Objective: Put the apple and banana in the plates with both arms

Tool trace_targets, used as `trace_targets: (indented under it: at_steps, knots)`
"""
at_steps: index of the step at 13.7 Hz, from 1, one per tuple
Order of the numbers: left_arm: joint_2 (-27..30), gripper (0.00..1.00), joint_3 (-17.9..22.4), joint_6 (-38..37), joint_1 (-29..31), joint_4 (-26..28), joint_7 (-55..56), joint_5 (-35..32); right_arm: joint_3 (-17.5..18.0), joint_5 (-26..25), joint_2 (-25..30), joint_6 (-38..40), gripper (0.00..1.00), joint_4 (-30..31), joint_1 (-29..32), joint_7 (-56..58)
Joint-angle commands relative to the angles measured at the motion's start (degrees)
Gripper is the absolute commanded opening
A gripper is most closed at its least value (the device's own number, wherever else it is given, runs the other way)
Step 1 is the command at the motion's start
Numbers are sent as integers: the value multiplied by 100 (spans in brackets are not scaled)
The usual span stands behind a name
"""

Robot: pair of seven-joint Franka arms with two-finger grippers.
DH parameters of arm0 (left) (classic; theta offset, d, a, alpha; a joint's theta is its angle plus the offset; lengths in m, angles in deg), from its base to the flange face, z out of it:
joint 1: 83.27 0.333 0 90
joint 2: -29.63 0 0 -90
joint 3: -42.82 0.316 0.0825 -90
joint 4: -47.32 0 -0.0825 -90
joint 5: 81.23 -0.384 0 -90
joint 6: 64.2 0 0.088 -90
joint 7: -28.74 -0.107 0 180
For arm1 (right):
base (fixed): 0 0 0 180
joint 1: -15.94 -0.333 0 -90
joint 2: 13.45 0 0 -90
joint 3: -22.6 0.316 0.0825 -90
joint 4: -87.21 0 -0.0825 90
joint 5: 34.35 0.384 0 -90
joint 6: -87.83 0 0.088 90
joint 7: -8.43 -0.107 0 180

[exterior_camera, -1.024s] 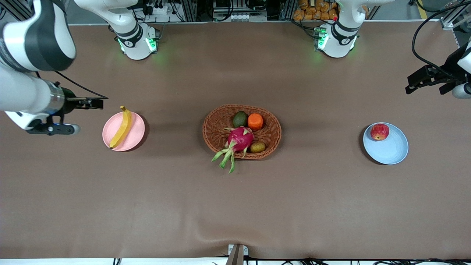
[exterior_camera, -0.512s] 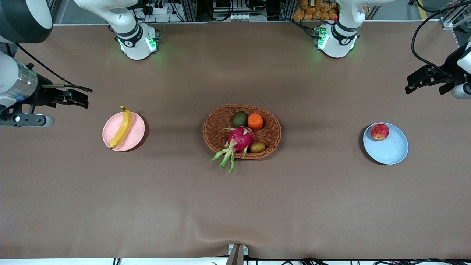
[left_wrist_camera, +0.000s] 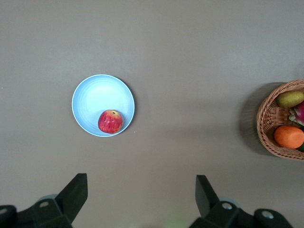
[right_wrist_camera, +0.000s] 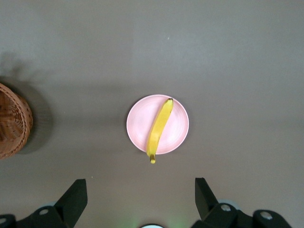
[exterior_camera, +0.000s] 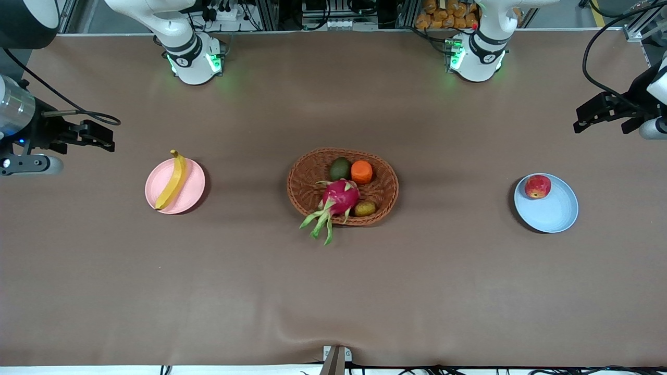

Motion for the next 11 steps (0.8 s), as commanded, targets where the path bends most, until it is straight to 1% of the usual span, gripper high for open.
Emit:
trace_targets:
  at_steps: [1, 3, 6, 7, 11]
  knots:
    - [-45, 100, -6, -41, -19, -116, 37, -33, 30, 0, 291, -252, 100, 266, 3, -280]
    - [-45, 100, -6, -41, -19, -125, 28, -41, 38, 0, 571, -489, 100, 661, 12, -440]
    - [-45, 100, -6, -50, -11, -125, 37, -41, 21, 0, 1265, -1191, 100, 1749, 30, -440]
    - [-45, 100, -6, -41, -28, -125, 37, -50, 12, 0, 1310, -1219, 100, 1823, 30, -440]
    - [-45, 100, -6, -41, -11, -125, 37, -41, 3, -9, 1276, -1185, 100, 1745, 82, -379]
